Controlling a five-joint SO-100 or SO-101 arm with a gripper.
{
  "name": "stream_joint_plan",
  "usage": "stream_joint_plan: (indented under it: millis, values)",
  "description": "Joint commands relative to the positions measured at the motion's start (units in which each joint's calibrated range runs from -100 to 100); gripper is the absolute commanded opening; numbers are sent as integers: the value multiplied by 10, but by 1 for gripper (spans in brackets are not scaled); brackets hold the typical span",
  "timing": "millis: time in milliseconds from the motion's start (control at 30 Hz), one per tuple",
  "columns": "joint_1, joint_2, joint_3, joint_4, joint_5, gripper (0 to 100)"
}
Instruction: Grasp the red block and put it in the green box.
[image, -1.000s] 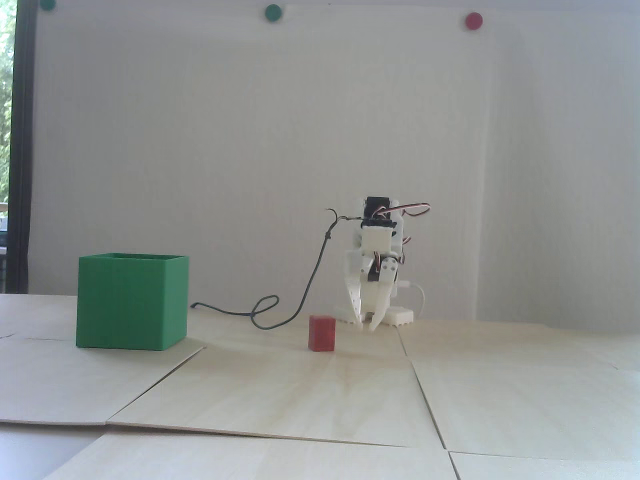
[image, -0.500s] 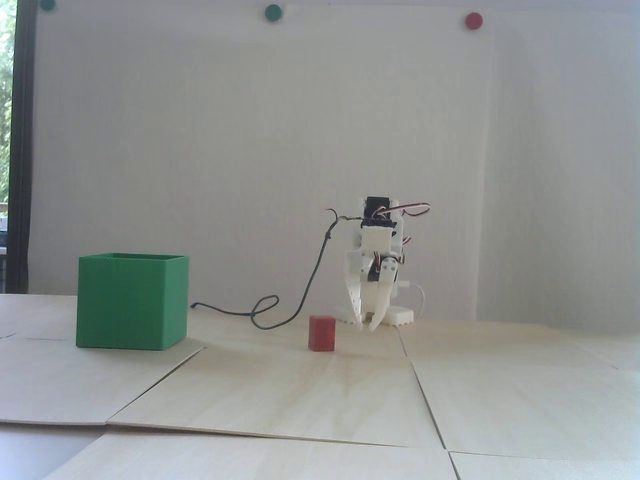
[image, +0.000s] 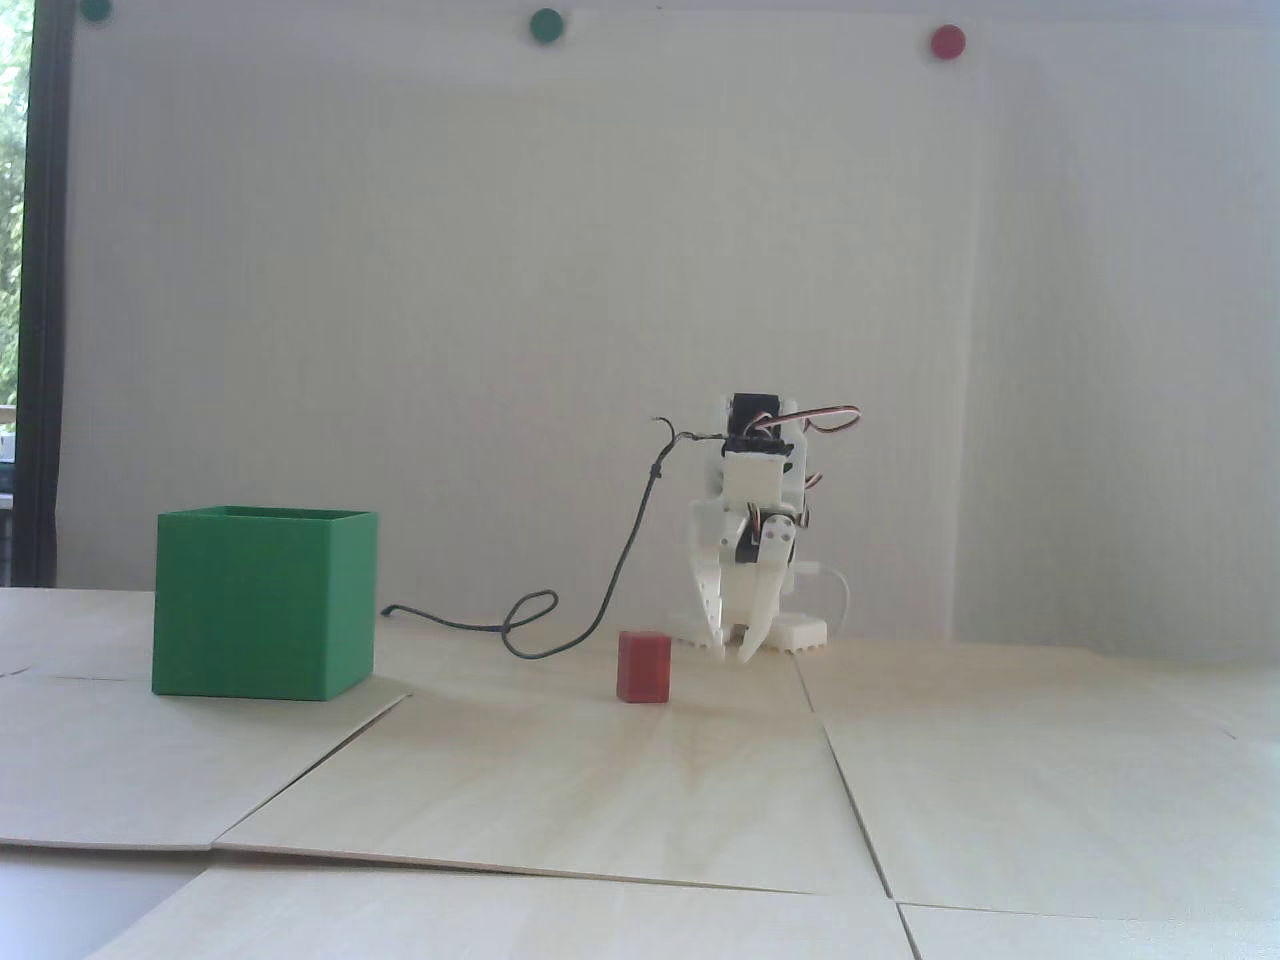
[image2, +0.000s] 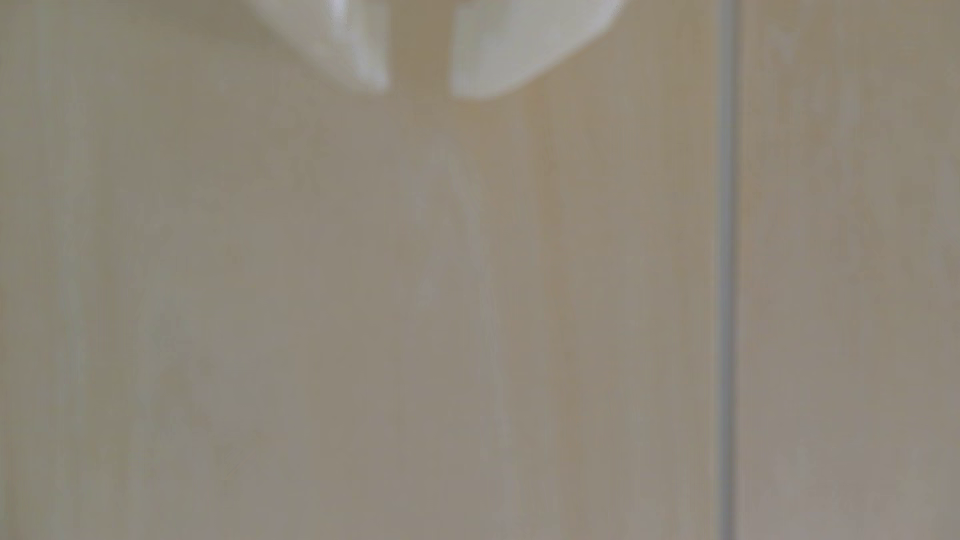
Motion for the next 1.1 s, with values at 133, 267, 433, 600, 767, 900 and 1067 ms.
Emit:
stream_joint_plan:
  millis: [133,267,433,600,767,900,1067]
  values:
    - [1,-7,11,17,-2,3]
    - [1,-7,11,17,-2,3]
    - [1,-7,11,17,-2,3]
    - [-3,-1,11,19,-2,3]
    - [-32,-8,11,-3,-2,2]
    - [-39,3,-34,-42,-43,3]
    - [-102,86,-178,-51,-91,3]
